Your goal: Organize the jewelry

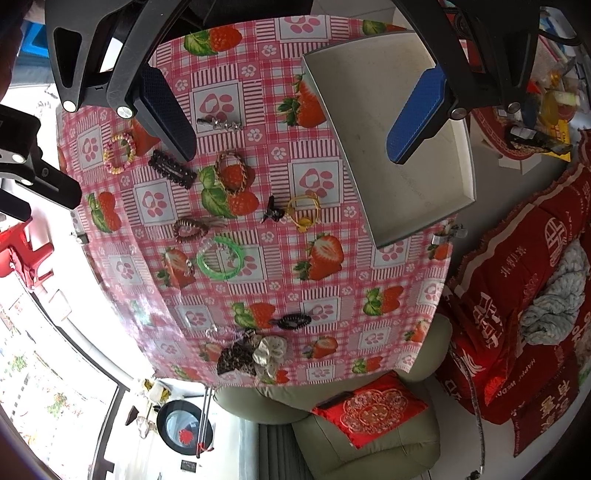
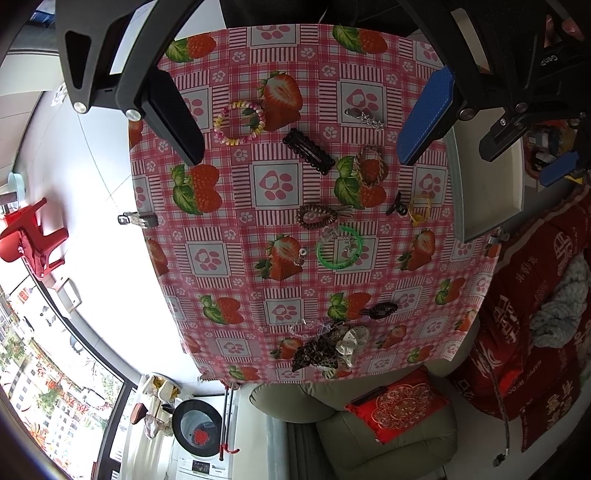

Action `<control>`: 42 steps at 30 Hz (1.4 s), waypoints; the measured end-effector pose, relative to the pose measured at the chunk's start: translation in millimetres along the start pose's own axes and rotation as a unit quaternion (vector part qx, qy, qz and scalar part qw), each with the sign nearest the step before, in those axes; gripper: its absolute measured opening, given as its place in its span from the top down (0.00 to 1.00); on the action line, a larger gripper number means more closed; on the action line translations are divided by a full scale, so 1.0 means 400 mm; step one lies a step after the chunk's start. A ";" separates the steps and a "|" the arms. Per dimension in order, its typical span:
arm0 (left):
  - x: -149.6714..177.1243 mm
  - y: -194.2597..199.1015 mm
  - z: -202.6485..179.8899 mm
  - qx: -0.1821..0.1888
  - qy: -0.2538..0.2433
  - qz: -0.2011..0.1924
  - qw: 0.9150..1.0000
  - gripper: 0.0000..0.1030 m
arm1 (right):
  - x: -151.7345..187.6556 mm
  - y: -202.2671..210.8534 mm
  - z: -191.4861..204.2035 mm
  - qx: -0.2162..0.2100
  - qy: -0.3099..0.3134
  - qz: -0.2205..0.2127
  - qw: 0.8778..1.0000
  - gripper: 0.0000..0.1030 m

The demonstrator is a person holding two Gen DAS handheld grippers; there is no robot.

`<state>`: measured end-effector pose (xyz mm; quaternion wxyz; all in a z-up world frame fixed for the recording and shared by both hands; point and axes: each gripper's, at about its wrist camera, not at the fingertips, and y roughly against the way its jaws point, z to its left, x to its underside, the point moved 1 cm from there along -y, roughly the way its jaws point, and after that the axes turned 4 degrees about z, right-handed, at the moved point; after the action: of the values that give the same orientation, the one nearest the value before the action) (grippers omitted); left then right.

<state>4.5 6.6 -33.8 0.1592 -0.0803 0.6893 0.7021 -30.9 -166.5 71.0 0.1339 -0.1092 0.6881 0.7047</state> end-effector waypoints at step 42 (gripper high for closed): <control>-0.035 -0.466 -0.107 0.019 0.023 0.111 0.993 0.09 | -0.147 -0.521 -0.073 -0.077 0.049 0.111 0.990 0.29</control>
<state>75.4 -37.6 -206.1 0.0659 -0.0161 0.7108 0.7001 94.4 -194.2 -106.1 0.0123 -0.0763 0.6456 0.7598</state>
